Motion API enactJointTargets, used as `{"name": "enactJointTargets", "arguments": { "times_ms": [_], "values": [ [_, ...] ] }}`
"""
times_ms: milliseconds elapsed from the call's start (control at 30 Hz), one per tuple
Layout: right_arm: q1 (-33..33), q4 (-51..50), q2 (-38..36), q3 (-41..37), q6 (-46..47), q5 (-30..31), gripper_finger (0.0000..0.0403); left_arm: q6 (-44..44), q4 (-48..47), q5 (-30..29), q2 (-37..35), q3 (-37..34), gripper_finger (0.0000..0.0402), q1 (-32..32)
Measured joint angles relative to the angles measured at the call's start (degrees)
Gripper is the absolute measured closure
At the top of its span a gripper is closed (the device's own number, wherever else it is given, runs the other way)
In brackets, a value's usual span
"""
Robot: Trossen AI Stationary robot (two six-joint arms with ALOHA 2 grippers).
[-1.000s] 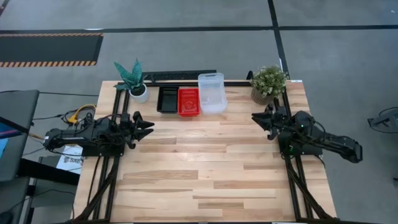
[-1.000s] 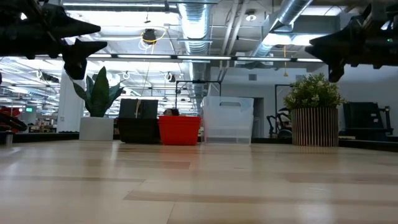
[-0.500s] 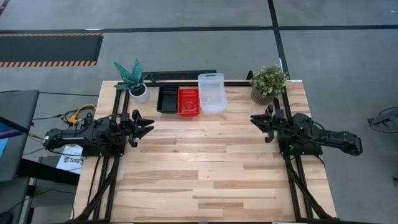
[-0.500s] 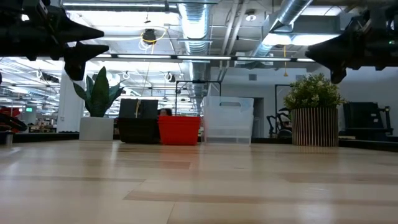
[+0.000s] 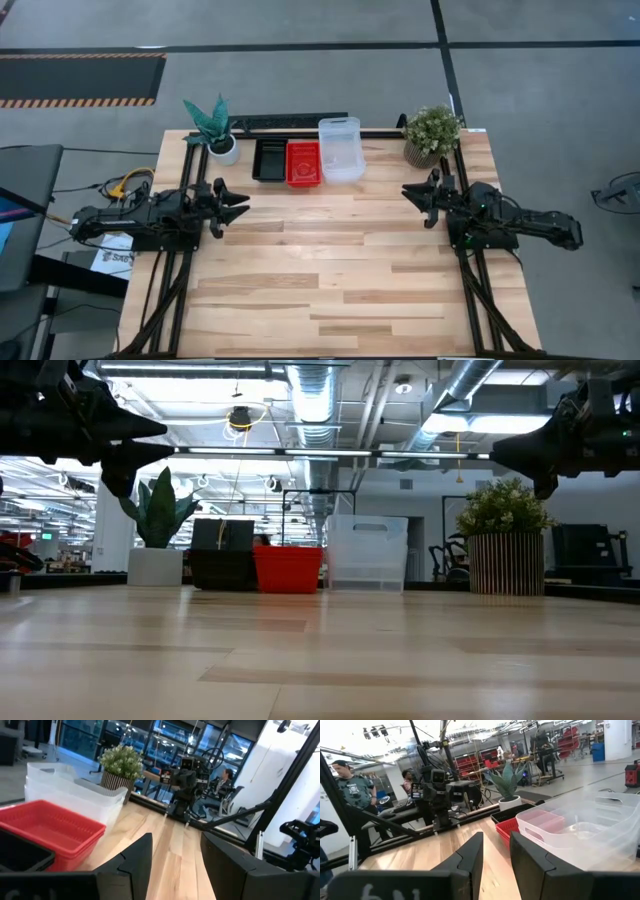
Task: Stack baskets by color
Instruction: Return to Home Position
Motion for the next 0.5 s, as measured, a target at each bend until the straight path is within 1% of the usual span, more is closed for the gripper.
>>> {"name": "enactJointTargets", "arguments": {
  "times_ms": [133, 500],
  "values": [
    [0.0, -0.11, 0.0, 0.0, -0.04, 0.0, 0.0283, 1.59, 0.03, -0.02, -0.05, 0.0, 0.0246, 0.0],
    [0.0, -1.74, 0.0, 0.0, -0.13, 0.0, 0.0283, 1.38, 0.04, 0.0, -0.05, -0.04, 0.0246, 0.0]
  ]
}}
